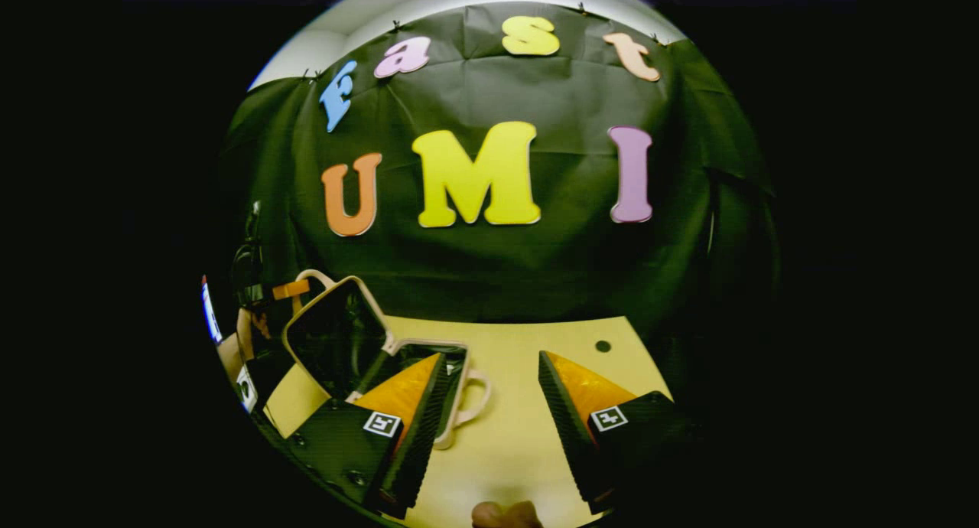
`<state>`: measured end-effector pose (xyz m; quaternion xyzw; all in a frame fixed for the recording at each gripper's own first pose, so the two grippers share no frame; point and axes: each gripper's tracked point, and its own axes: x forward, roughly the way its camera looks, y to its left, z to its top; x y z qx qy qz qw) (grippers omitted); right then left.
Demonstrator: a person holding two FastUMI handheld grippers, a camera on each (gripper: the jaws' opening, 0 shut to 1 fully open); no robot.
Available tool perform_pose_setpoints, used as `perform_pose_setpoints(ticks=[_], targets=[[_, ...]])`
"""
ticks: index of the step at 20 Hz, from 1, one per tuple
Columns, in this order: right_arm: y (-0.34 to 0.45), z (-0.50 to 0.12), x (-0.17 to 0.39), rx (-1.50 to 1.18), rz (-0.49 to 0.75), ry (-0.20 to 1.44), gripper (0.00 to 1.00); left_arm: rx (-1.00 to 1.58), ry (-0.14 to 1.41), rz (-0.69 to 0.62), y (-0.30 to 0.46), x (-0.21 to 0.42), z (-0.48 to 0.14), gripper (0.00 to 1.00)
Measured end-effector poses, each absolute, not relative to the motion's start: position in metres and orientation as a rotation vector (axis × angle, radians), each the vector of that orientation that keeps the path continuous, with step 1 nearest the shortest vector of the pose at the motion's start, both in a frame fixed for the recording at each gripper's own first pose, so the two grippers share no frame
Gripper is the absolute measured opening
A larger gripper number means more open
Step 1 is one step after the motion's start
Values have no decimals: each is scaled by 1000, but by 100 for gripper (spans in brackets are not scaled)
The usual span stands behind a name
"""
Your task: First open the suitcase, pack the skin care products into it, and then close the suitcase.
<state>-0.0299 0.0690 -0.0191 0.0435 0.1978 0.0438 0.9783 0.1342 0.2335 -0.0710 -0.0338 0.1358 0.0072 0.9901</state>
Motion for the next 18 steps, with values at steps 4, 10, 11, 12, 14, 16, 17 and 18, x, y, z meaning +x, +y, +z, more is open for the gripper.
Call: perform_pose_setpoints(ticks=[4,10,11,12,14,16,17,18], targets=[[19,-18,-42,120,-11,380,72,38,211,43,149,146,-71,11],[-54,-19,-70,115,-118,396,72,7,240,-34,23,164,-107,12],[-65,-19,-75,106,-136,398,72,8,268,-60,2,164,-120,12],[-76,-21,-78,99,-156,400,72,22,292,-82,-16,165,-135,12],[-96,-23,-87,95,-189,411,72,64,344,-116,-47,166,-165,12],[-112,-27,-92,88,-211,425,72,112,392,-139,-64,168,-197,12],[-119,-28,-94,83,-218,432,72,130,419,-144,-72,168,-212,12],[-126,-30,-95,79,-223,439,72,142,448,-148,-77,170,-224,12]])
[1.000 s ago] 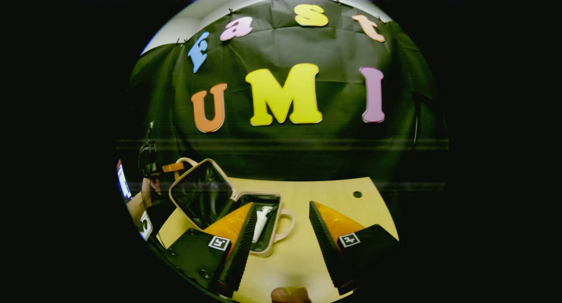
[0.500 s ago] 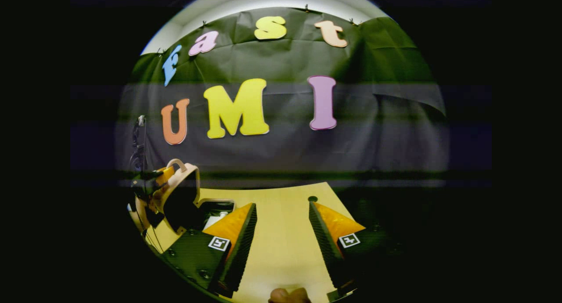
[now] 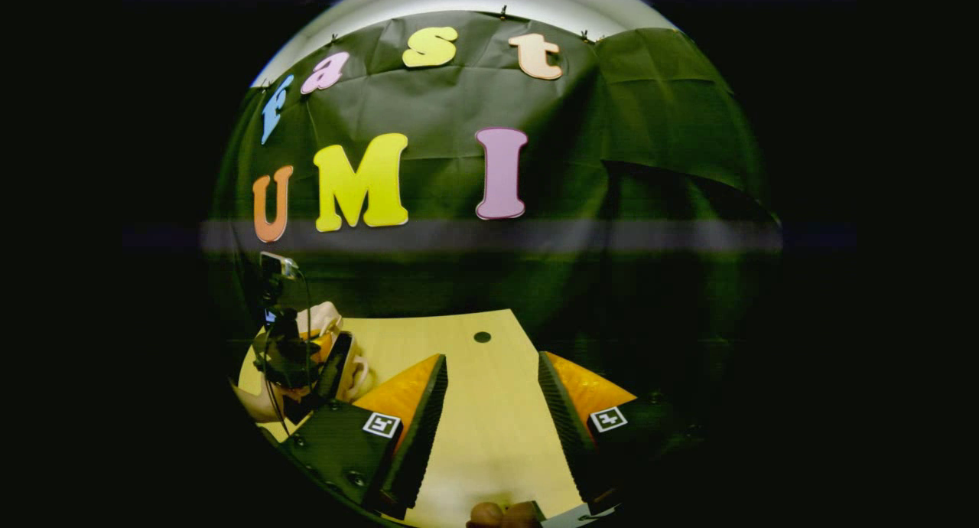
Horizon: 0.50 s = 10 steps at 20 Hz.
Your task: First open the suitcase, pack the skin care products into it, and then close the suitcase.
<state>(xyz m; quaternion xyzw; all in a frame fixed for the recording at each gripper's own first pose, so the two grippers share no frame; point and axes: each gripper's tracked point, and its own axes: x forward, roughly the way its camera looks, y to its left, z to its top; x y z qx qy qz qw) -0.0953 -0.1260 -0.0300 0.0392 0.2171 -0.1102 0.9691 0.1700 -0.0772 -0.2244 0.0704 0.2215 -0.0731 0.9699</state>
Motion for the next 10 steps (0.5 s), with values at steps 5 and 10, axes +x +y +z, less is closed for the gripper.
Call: perform_pose_setpoints(ticks=[5,10], targets=[[-147,-35,-93,84,-232,454,72,181,524,-120,-90,171,-270,12],[-148,-47,-82,85,-195,480,72,190,554,-98,-99,169,-284,17]])
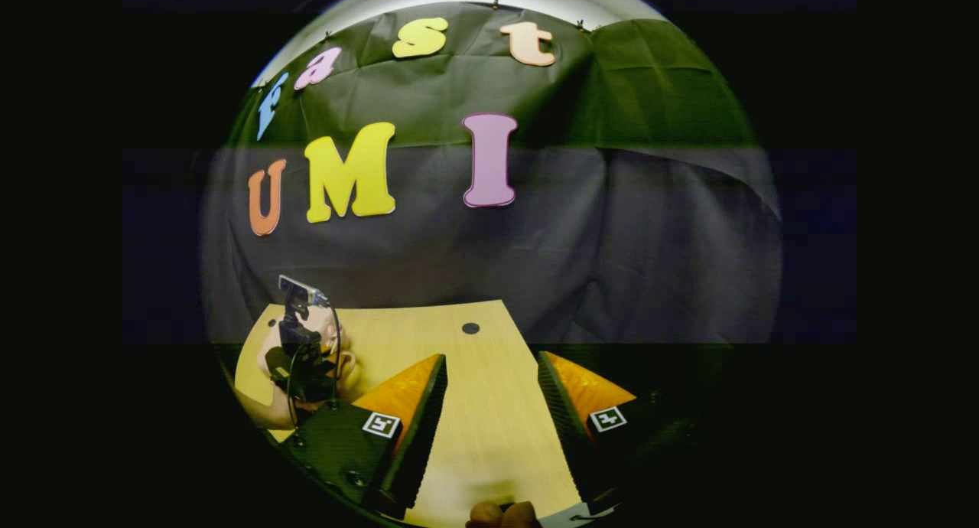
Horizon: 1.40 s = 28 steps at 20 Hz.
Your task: First open the suitcase, pack the skin care products into it, and then close the suitcase.
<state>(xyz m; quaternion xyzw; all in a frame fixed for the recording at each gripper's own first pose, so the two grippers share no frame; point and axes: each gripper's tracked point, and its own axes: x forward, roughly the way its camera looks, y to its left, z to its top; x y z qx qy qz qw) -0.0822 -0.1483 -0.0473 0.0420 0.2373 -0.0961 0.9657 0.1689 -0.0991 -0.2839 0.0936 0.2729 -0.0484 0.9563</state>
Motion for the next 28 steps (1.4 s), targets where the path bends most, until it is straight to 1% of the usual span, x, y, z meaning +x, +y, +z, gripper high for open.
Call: perform_pose_setpoints(ticks=[5,7,8,9,10,11,12,13,14,15,19,21,22,23,26,27,28], targets=[[-140,-50,-69,69,-135,482,72,192,571,-88,-108,166,-291,19],[-134,-52,-63,57,-106,482,72,157,583,-120,-116,163,-293,27],[-130,-56,-61,51,-92,485,72,130,591,-116,-117,160,-293,35],[-125,-58,-57,47,-78,485,67,111,591,-122,-119,157,-289,36],[-121,-59,-55,43,-63,485,72,89,590,-134,-123,153,-283,40],[-115,-59,-52,40,-48,482,72,70,581,-140,-124,146,-273,46],[-108,-60,-48,37,-31,480,72,52,570,-140,-124,140,-262,72],[-100,-62,-45,35,-15,483,72,41,550,-131,-121,134,-249,75],[-91,-63,-39,34,6,484,72,30,532,-120,-116,130,-235,96],[-82,-61,-34,35,27,480,72,18,512,-108,-110,124,-221,100],[-45,-31,-8,33,94,407,72,-17,381,-66,-73,107,-137,100],[-25,-12,6,22,102,346,72,-13,293,-35,-47,104,-90,100],[-13,-2,12,17,107,315,69,-14,247,-22,-34,103,-67,100],[-3,8,18,6,103,284,74,-16,205,-13,-24,99,-47,100],[27,34,25,-23,87,189,78,-14,127,11,0,91,-2,100],[35,42,25,-31,78,160,80,-17,111,13,5,87,9,94],[41,48,25,-40,61,134,81,-18,91,15,10,84,19,100]])
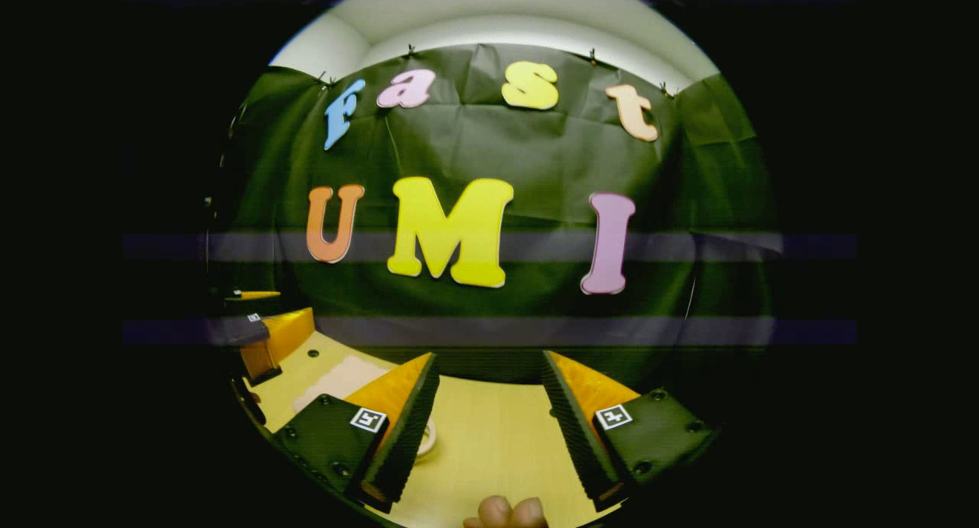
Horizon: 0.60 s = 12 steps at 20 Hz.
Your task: First open the suitcase, pack the skin care products into it, and then close the suitcase.
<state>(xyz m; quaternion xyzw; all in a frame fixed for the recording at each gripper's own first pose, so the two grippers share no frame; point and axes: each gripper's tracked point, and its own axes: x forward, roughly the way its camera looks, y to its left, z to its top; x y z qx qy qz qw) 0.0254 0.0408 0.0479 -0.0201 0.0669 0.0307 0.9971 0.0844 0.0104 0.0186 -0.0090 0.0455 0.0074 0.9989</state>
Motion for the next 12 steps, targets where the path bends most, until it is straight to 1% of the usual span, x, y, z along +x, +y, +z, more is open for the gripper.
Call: perform_pose_setpoints(ticks=[2,5,12], targets=[[53,59,26,-43,29,85,80,-19,67,18,17,77,29,100],[70,59,23,-26,9,71,79,-30,59,9,21,69,32,100],[87,73,11,-9,-1,25,80,-56,37,-13,28,59,41,100]])
